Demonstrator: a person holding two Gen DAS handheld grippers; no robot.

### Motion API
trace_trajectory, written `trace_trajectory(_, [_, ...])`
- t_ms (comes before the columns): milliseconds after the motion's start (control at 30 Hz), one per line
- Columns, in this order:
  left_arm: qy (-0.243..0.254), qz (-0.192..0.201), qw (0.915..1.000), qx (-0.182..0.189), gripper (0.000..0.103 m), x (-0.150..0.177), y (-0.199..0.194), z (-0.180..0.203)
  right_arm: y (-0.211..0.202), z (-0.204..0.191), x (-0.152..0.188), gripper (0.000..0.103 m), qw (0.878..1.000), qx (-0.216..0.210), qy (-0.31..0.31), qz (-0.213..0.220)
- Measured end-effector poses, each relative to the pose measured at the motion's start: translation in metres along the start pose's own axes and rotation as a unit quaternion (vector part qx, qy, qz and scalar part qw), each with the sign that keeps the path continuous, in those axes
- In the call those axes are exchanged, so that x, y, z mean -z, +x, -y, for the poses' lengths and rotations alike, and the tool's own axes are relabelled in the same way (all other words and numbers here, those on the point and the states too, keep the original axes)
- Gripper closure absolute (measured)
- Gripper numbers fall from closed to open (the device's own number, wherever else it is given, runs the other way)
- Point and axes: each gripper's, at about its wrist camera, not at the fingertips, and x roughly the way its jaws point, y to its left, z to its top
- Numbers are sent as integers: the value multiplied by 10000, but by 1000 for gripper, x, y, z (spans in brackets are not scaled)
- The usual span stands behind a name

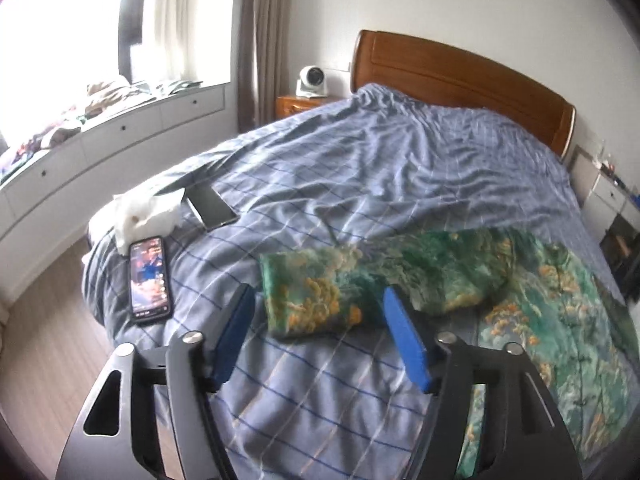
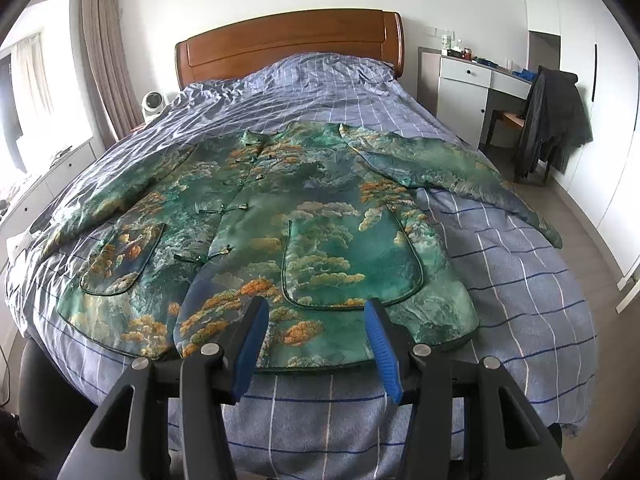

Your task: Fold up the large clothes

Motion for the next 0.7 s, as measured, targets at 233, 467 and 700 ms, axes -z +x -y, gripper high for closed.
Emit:
trace_trajectory(233, [239, 202, 9978, 577, 2, 36, -21, 66, -5, -1, -7, 41, 9998, -79, 4, 177])
trace_trajectory(467, [761, -156, 9895, 1217, 2, 77, -29, 158, -21, 13, -21, 21, 9983, 490, -85, 289])
trace_trajectory(700, [1485, -428, 9741, 1649, 1, 106, -39, 209, -45, 27, -26, 8, 9962, 133, -155, 847])
